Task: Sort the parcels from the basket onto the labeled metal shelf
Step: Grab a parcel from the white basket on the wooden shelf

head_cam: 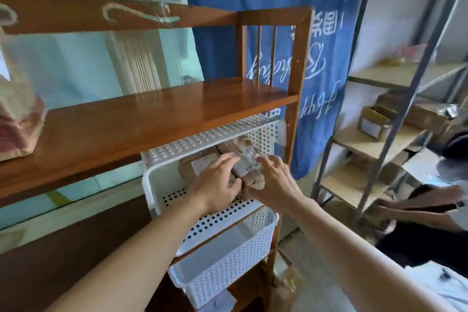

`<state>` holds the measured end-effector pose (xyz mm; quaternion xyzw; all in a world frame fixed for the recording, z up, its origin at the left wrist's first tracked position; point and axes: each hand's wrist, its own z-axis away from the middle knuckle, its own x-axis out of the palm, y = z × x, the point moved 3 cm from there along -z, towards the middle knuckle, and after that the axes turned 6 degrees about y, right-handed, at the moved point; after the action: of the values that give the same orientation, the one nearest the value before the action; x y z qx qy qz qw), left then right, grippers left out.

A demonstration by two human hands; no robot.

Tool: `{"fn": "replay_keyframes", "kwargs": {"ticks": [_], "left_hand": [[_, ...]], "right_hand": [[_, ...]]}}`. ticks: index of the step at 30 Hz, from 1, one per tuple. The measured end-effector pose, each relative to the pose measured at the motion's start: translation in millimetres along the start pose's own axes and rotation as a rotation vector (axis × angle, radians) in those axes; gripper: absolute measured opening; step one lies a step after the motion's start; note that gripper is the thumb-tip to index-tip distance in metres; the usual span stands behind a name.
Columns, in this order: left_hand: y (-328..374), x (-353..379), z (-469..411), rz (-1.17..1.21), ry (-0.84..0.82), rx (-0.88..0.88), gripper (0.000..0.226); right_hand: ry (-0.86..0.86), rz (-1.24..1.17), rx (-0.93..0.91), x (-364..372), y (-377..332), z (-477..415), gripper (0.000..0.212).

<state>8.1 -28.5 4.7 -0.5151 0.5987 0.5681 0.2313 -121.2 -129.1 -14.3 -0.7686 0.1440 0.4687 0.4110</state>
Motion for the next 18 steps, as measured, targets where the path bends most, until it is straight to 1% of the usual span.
{"fn": "replay_keyframes", "kwargs": {"ticks": [2,4,6,10,14,18], "left_hand": [[-7.1,12.9,-18.0,-0.053,-0.013,-0.019,0.062],[-12.6,23.6,-25.8,-0.074,-0.068,-0.075,0.063],[-16.2,32.7,-28.1,-0.093,-0.078,-0.088,0.064],[-21.4,37.2,-27.2,-0.114,-0.040,-0.079,0.063],[-24.4,38.5,-21.6,-0.073,-0.060,-0.081,0.063],[-25.7,33.1,-8.1,-0.096,-0.087,-0.070,0.066]], "right_hand": [[-0.019,0.026,0.061,13.7,8.8,-15.2,0.086],[-0.051,0.105,0.100,26.7,13.5,-21.9,0.086],[-0.018,0.151,0.128,34.4,17.5,-27.5,0.088],[0.065,0.171,0.151,37.6,19.2,-30.5,0.089],[0.071,0.188,0.187,43.2,16.9,-27.7,0.094],[0.071,0.176,0.208,32.9,8.1,-20.7,0.103]]}}
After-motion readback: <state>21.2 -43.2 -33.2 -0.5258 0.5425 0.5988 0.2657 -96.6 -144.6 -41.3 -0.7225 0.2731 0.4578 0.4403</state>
